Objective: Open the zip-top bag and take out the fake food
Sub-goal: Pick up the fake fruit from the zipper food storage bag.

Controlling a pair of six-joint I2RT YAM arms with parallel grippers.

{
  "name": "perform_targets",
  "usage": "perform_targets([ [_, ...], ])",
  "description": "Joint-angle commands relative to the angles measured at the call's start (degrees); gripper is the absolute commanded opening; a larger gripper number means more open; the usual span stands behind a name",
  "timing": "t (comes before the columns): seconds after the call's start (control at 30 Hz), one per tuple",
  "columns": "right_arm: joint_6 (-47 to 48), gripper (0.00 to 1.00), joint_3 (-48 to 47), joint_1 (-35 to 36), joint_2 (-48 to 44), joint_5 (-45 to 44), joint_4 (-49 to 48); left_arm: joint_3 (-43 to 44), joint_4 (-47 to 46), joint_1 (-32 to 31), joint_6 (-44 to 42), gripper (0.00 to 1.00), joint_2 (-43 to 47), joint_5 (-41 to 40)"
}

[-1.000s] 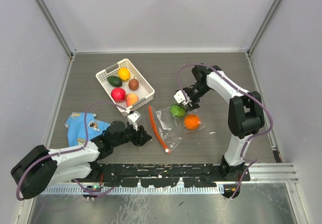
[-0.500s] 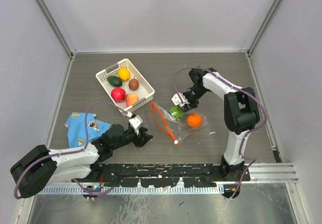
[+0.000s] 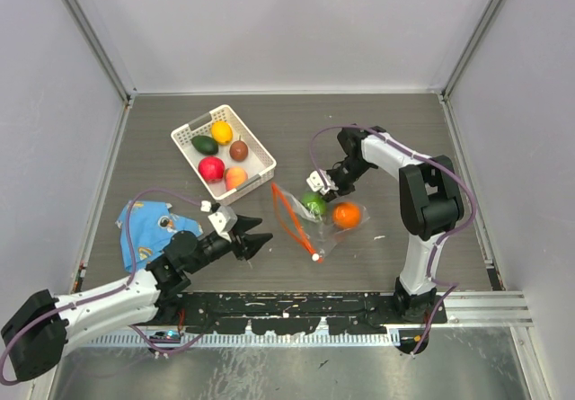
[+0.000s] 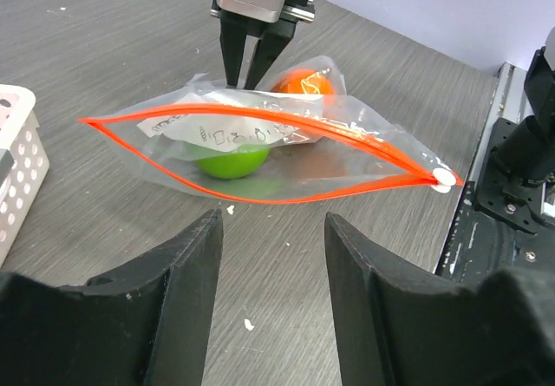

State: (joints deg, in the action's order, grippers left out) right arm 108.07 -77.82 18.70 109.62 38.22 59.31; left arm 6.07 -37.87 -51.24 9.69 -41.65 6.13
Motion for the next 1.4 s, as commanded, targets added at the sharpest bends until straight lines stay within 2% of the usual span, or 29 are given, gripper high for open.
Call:
perform_targets([
  [0.0,0.25,0.18,0.24,0.37,-1.98,2.56,0.1,2.9,-3.09,-1.29,1.5,0.51,-1.25,-0.95],
  [0.27,-0.18,0.12,0.86,0.37,-2.06,2.83,0.05,8.11,-8.72,-4.77,-0.4,0.46,-13.99,-1.74],
  [0.77,-0.18,0.09,0.59,0.37,-1.89,3.85,1.1,13.01,-9.34,-5.4,-2.0,0.44,-26.48,-2.79],
  [0.93,-0.19,0.09,0.15,0.37,-1.79,5.02,2.28,14.89,-9.8,-5.44,-3.28,0.45,-30.47,-2.88],
  [1.17,1.01,0.08,-0.53,0.37,-1.61,7.32,5.44,19.17,-12.68,-5.38,-3.37,0.5,-40.82,-2.37],
  [1.37,5.85,0.08,-1.31,0.33,-1.12,10.23,10.97,20.31,-15.44,-5.43,-2.56,0.56,-46.97,-3.78],
])
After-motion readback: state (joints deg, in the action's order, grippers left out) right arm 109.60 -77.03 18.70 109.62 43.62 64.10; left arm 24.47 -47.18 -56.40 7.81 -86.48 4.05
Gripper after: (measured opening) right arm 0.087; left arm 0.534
